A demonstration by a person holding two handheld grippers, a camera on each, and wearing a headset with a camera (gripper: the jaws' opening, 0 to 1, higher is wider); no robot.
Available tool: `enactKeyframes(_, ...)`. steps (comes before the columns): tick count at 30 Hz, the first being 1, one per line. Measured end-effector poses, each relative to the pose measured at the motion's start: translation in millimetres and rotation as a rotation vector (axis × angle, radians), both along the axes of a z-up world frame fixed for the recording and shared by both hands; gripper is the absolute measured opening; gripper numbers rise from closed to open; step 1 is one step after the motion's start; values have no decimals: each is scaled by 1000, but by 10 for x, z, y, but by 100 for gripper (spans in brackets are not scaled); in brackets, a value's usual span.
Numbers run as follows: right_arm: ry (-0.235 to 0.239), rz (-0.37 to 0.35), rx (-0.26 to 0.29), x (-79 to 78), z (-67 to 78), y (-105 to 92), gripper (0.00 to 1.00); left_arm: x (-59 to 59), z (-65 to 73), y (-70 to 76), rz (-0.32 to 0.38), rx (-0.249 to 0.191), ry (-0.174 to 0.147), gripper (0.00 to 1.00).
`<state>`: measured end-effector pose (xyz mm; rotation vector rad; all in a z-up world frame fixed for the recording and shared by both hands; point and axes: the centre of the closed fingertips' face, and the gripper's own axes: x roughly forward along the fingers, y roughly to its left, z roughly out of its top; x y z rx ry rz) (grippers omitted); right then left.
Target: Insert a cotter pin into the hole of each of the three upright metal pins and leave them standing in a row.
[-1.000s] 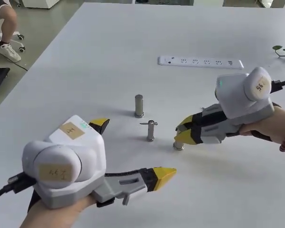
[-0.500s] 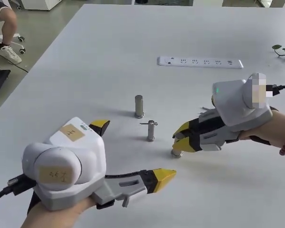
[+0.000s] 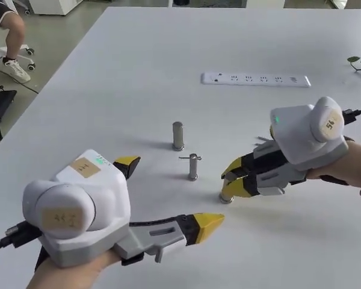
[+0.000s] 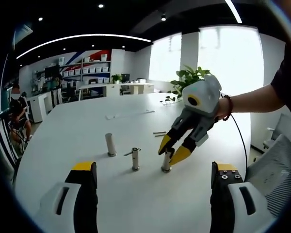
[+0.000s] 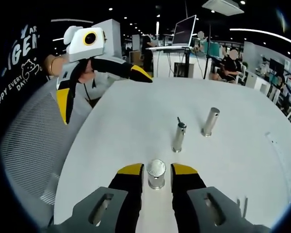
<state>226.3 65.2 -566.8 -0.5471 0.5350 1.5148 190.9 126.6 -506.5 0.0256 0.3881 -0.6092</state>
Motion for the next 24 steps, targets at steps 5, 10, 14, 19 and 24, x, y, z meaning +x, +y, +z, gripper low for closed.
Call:
enactKeyframes(5,13,-13,8,-21,55,-26,23,-7,9,18,2,10,-1,98)
enactKeyframes(10,33,-52,2,-6,145,-134,25,-11,31,30,1,21,-11,98)
enactKeyframes(14,66,-167,-5,106,214,-265,25,-12,48,34,3,31,-18,98)
enactKeyframes(19,55,-260,-31,291,195,-442,22,-8,57,38,8,37,-21,96)
enactKeyframes(24,38,-303,-77,398,146,-571,22,-2,57,45,9,37,-22,95)
